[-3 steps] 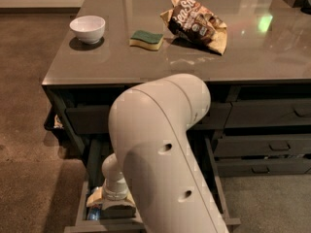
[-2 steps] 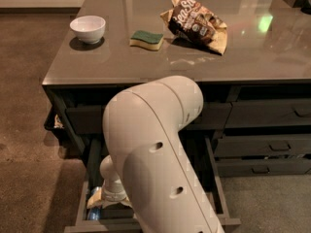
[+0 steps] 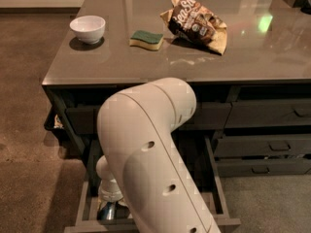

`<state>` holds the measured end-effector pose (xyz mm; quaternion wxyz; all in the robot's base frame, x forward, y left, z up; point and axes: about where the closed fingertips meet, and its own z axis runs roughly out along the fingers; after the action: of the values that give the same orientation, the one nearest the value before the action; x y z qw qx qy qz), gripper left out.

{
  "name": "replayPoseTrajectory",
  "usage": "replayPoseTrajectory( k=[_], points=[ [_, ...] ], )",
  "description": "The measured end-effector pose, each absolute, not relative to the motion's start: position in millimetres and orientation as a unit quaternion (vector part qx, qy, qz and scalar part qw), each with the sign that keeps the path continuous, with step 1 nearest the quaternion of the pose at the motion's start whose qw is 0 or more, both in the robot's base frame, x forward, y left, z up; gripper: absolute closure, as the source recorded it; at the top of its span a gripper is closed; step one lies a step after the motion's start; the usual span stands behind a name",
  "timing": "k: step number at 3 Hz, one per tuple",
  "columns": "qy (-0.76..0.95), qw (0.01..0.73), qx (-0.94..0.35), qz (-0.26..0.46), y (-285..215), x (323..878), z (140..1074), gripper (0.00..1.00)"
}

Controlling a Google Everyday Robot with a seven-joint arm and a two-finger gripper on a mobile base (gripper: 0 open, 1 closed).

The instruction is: Pick redbull can from middle drawer and place on counter

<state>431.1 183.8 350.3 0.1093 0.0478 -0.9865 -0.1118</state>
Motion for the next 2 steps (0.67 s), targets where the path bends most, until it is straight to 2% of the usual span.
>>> replayPoseTrajectory(
  k=[2],
  points=[
    [-0.987,0.109,0.048,-0.112,183.7,431.2,359.5,0.89]
  ],
)
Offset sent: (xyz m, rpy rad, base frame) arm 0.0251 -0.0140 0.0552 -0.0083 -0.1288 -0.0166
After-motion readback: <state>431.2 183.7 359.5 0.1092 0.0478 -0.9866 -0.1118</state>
